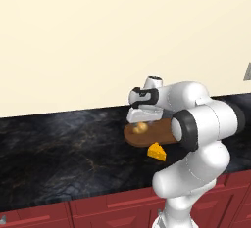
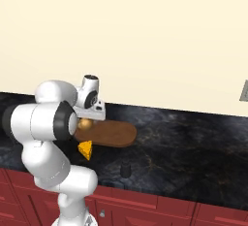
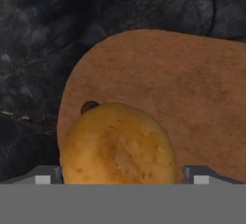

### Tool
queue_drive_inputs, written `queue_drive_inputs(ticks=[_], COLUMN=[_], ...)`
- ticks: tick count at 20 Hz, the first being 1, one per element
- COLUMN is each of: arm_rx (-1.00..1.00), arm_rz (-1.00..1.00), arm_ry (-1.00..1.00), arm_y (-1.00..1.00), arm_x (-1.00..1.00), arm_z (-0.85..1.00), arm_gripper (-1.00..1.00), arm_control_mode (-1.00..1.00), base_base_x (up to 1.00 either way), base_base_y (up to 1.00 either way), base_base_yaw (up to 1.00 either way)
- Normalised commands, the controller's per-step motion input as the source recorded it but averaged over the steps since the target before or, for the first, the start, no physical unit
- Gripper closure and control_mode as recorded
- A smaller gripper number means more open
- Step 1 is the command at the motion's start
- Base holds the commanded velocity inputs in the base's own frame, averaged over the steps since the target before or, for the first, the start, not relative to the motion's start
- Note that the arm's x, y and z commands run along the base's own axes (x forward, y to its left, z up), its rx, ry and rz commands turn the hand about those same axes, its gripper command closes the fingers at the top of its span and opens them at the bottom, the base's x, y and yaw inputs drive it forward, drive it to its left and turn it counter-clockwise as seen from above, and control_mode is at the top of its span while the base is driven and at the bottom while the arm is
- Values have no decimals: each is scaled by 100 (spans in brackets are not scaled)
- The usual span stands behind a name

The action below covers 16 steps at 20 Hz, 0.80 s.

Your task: Retrieve the reheated potato from the microwave, then place the potato, cheese, and condiment on the cutting board.

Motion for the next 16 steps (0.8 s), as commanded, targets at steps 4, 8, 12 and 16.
queue_drive_inputs(ticks=[4,8,12,16], arm_rx=[5,5,1,0], arm_rz=[-5,-2,0,0], arm_ry=[-9,-7,-5,-10], arm_y=[-6,0,0,-6], arm_x=[-21,-7,6,-10], arm_z=[-1,-1,14,31], arm_gripper=[-100,-100,-100,-100], arm_control_mode=[-100,-100,-100,-100], base_base_x=[0,0,0,0], base_base_y=[0,0,0,0], base_base_yaw=[0,0,0,0])
